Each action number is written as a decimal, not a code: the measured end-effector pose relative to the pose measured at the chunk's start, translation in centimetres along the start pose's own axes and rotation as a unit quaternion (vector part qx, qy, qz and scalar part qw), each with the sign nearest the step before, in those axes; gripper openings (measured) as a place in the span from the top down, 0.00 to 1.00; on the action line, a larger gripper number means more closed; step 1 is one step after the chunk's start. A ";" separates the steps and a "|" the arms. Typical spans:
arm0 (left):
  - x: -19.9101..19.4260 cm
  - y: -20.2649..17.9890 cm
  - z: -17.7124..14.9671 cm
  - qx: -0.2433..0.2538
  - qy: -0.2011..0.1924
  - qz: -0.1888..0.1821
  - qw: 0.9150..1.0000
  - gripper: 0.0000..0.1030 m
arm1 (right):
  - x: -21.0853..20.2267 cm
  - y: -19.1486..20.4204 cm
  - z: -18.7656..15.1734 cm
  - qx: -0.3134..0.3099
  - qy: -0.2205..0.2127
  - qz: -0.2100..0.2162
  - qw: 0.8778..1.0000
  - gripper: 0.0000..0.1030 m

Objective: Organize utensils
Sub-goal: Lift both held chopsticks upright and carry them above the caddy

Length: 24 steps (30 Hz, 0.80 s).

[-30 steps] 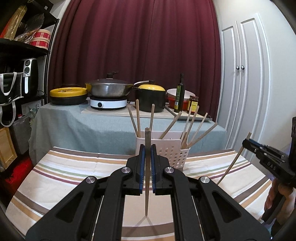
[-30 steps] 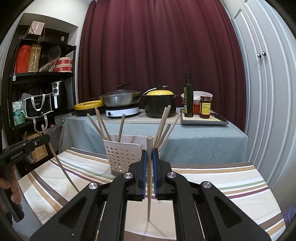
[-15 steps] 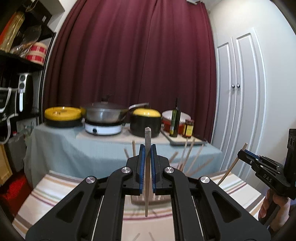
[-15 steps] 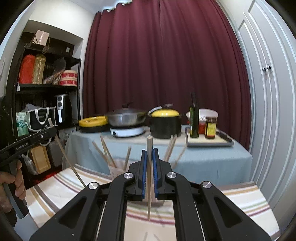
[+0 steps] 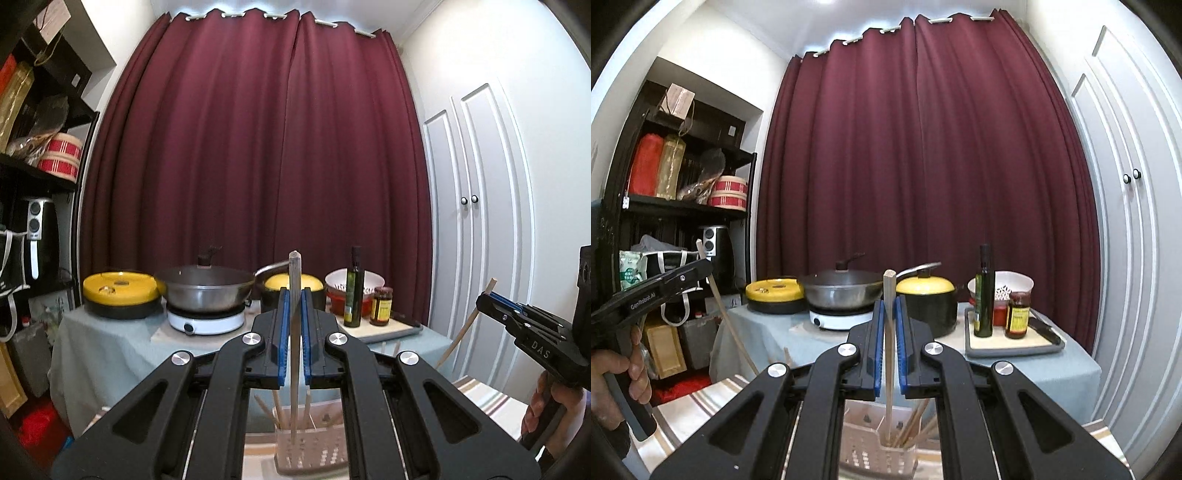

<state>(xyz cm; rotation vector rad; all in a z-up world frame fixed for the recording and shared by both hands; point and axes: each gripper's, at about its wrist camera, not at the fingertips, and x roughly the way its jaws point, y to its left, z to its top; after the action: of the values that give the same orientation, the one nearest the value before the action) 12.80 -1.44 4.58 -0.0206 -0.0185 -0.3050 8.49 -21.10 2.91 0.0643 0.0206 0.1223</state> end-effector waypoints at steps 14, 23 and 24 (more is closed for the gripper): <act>4.1 -0.1 0.9 0.011 -0.011 -0.011 1.000 0.94 | 2.9 -0.4 0.2 -0.002 -0.003 0.008 1.000 0.93; 6.5 0.4 0.3 0.010 -0.011 -0.009 1.000 0.94 | 4.7 -0.5 -0.5 -0.003 0.008 0.009 1.000 0.93; 6.7 0.4 0.2 0.009 -0.011 -0.008 1.000 0.94 | 4.9 -0.5 -0.6 -0.002 0.009 0.010 1.000 0.93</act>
<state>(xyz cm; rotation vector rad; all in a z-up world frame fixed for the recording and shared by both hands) 19.28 -3.02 4.94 -0.0066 -0.0432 -0.3216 13.35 -20.92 2.23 0.0595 0.0377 0.1423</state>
